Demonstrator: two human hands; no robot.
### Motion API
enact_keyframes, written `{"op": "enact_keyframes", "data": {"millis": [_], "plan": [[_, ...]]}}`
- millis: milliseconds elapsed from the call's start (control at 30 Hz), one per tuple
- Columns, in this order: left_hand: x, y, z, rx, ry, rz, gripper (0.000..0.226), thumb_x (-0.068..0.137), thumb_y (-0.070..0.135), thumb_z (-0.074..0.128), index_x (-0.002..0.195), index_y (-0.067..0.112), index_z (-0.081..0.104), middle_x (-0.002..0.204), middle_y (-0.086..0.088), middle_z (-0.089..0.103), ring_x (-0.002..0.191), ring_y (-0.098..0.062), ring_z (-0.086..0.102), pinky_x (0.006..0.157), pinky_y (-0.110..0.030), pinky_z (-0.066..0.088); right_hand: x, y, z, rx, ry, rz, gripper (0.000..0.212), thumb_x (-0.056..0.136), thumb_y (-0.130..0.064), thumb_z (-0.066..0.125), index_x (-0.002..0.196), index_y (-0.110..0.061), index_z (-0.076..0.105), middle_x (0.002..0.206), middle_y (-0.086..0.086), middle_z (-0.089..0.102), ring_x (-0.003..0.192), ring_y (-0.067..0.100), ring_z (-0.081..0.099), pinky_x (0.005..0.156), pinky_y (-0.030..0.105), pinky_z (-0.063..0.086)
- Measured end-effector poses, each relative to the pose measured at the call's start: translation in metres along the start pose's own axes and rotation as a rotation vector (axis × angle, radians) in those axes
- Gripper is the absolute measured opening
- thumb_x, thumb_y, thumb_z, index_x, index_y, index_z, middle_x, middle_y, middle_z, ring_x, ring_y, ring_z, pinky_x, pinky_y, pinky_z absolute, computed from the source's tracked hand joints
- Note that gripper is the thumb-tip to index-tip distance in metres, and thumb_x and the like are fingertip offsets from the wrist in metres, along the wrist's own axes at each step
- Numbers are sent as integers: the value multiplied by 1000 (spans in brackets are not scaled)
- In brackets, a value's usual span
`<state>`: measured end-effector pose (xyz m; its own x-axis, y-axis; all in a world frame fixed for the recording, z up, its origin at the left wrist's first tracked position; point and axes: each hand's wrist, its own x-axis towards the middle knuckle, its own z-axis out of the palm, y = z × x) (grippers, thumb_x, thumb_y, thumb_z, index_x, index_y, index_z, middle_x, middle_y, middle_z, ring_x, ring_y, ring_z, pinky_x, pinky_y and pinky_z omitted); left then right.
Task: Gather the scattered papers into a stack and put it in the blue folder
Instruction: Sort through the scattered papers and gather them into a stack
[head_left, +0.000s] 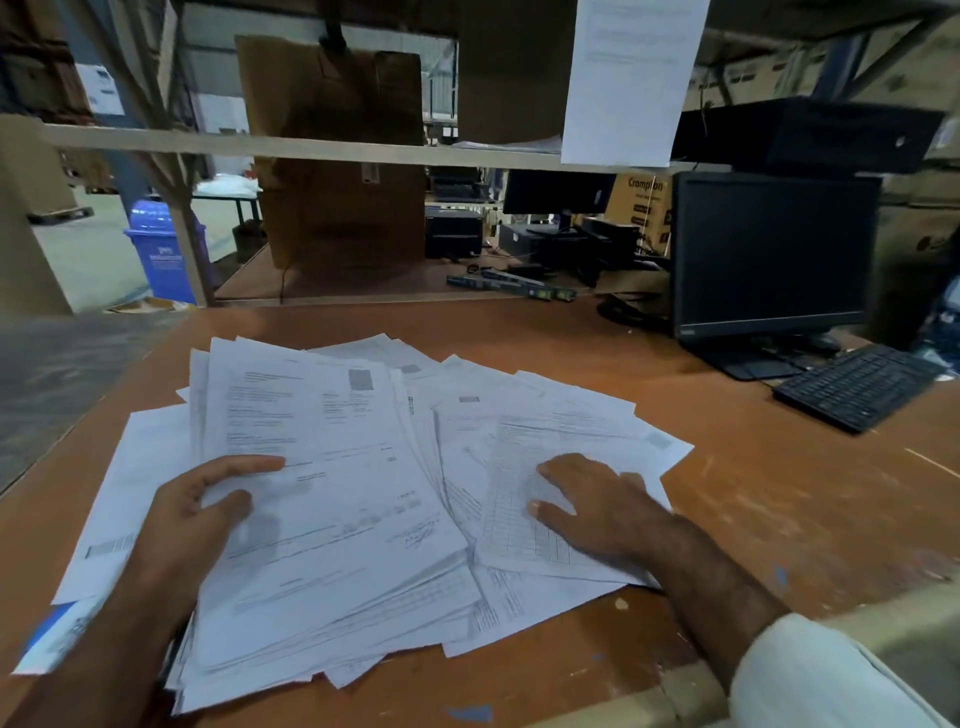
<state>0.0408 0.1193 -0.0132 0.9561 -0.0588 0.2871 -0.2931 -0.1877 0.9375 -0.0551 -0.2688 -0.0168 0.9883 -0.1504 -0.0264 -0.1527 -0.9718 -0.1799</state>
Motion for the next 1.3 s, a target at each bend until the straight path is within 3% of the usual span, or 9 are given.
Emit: {"op": "enact_keyframes", "data": {"millis": [67,200,333,433,600,767,967,1167,1300], "plan": [[1,0,-2,-3,17,-3,45,88,-18,52,103,15,79,131,-3,66,125,-24,56,104,-40,44,-1,3,-1,46,-120,-59,93,78,-91,20,155,-40,27,166,-17,20,153,13,20,124,54,10],[1,-1,0,-6,7,-19,47,87,-19,51,101,16,79,130,-5,67,125,-25,57,102,-38,43,0,6,-20,246,-220,-225,58,91,-60,61,144,-38,50,156,-15,40,143,7,37,120,42,27],[3,-3,0,6,-19,-42,46,88,-18,51,100,16,80,131,-3,66,125,-25,57,102,-39,44,2,22,-25,186,55,133,71,81,-73,63,140,-36,49,145,-5,50,130,18,49,105,40,47],[3,-5,-1,-3,-30,-56,45,89,-17,52,100,17,80,133,0,66,125,-24,57,103,-44,47,9,27,-34,9,-10,309,90,73,-79,65,147,-36,38,146,6,49,131,29,48,99,40,47],[2,-8,-3,18,-41,-46,46,89,-16,53,98,20,81,133,4,66,125,-22,57,104,-45,47,13,16,-51,297,-17,303,81,73,-46,87,143,-32,48,142,-1,55,122,22,55,85,29,47],[2,-6,0,33,-43,-54,44,90,-16,52,100,18,80,137,2,62,126,-22,53,99,-39,46,16,9,-68,567,-29,115,49,81,-21,86,122,-36,66,124,-13,62,93,2,59,59,9,43],[3,-6,2,19,-49,-61,46,89,-17,52,99,17,80,136,5,62,126,-18,54,100,-37,47,2,-32,-116,699,38,-145,41,82,-21,84,119,-36,75,126,-20,68,116,3,64,97,27,53],[5,-11,1,21,-18,-80,44,88,-14,56,98,20,81,129,12,66,123,-16,58,102,-41,52,-2,-58,-141,1477,136,-334,49,78,-4,73,125,-18,71,125,4,72,106,25,73,82,36,62],[3,-7,1,-10,-24,-27,47,90,-10,59,109,29,75,125,21,64,118,-9,61,91,-30,57,31,-63,-74,926,-11,-182,49,83,-19,82,126,-37,69,126,-23,63,106,-9,63,78,8,51]]}}
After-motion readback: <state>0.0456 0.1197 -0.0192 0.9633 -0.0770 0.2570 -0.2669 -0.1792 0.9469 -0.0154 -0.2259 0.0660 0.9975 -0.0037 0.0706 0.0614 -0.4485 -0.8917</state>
